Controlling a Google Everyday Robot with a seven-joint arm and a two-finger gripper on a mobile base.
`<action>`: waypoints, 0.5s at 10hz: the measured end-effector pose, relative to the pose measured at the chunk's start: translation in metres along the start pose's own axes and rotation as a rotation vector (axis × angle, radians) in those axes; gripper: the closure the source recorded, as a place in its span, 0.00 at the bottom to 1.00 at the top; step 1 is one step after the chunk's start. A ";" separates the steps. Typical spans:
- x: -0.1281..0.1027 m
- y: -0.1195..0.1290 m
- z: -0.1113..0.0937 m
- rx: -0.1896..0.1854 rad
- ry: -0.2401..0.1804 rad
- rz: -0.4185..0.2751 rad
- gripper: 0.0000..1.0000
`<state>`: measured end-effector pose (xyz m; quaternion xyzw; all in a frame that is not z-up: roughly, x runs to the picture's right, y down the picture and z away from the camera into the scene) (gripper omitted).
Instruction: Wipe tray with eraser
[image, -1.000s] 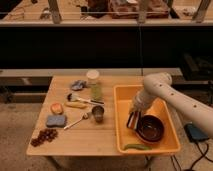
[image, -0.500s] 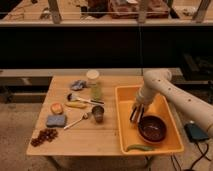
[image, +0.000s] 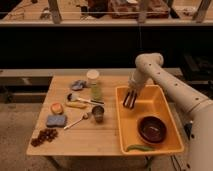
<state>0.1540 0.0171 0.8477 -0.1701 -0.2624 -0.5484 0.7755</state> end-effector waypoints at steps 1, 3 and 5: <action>-0.004 -0.005 -0.007 0.011 0.000 -0.023 1.00; -0.030 -0.003 -0.015 0.015 -0.003 -0.083 1.00; -0.061 0.012 -0.011 -0.002 -0.018 -0.115 1.00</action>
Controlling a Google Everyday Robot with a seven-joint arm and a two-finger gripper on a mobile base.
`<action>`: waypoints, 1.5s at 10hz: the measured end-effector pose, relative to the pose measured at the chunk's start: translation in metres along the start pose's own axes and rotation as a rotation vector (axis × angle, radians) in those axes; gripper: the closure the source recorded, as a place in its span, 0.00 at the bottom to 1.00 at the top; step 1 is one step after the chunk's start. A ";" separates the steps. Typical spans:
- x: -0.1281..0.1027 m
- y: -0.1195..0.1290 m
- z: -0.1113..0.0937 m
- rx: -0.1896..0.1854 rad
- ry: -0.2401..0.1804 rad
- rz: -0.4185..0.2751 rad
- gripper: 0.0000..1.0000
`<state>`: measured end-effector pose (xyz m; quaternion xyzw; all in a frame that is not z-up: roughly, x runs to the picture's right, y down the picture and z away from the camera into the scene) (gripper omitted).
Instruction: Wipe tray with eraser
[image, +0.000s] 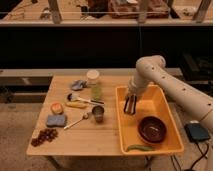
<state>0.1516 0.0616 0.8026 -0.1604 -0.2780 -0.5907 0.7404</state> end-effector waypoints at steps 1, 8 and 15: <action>-0.015 0.012 0.003 -0.012 -0.006 -0.004 1.00; 0.035 0.025 0.029 -0.061 -0.019 0.068 1.00; 0.055 0.000 0.028 -0.027 -0.008 0.024 1.00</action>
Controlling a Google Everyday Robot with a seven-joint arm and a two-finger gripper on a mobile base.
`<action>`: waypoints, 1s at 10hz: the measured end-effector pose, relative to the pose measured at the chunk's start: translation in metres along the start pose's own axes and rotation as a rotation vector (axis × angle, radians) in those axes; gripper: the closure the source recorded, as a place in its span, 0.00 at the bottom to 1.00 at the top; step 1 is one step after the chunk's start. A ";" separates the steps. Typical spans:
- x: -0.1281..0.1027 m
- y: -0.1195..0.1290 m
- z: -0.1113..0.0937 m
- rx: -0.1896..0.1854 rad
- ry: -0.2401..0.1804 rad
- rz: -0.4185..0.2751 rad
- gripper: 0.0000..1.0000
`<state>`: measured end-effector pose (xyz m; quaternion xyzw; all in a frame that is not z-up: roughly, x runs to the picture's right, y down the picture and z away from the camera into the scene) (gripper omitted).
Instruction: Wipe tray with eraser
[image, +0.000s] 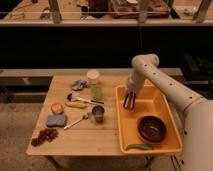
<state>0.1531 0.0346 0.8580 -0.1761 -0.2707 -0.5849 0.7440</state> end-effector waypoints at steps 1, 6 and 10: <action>-0.016 0.001 -0.003 0.015 0.000 -0.016 1.00; -0.079 0.005 -0.009 0.054 -0.006 -0.080 1.00; -0.031 0.042 0.014 0.008 -0.013 0.048 1.00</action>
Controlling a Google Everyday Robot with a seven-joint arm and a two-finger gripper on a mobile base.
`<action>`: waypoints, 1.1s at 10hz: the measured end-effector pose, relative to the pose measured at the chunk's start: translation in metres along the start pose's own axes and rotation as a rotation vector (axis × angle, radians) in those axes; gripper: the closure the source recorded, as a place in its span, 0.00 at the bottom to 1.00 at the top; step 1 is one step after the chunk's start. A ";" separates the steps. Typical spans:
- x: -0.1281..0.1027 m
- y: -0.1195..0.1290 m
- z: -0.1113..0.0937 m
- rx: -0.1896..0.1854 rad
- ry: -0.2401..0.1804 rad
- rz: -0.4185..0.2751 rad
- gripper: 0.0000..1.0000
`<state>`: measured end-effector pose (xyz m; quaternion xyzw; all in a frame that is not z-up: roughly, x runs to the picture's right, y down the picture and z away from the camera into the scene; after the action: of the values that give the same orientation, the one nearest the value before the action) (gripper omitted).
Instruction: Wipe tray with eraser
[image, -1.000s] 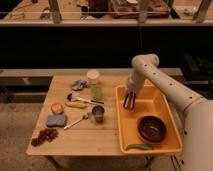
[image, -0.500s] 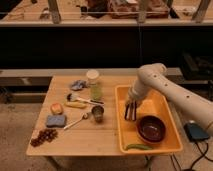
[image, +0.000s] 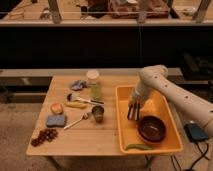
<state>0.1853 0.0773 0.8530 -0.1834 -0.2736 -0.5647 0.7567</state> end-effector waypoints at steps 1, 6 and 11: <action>0.012 0.008 0.004 -0.004 0.001 0.029 1.00; 0.070 0.034 0.001 0.009 -0.001 0.144 1.00; 0.026 -0.037 -0.031 0.091 0.020 0.037 1.00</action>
<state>0.1621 0.0286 0.8434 -0.1483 -0.2878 -0.5395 0.7773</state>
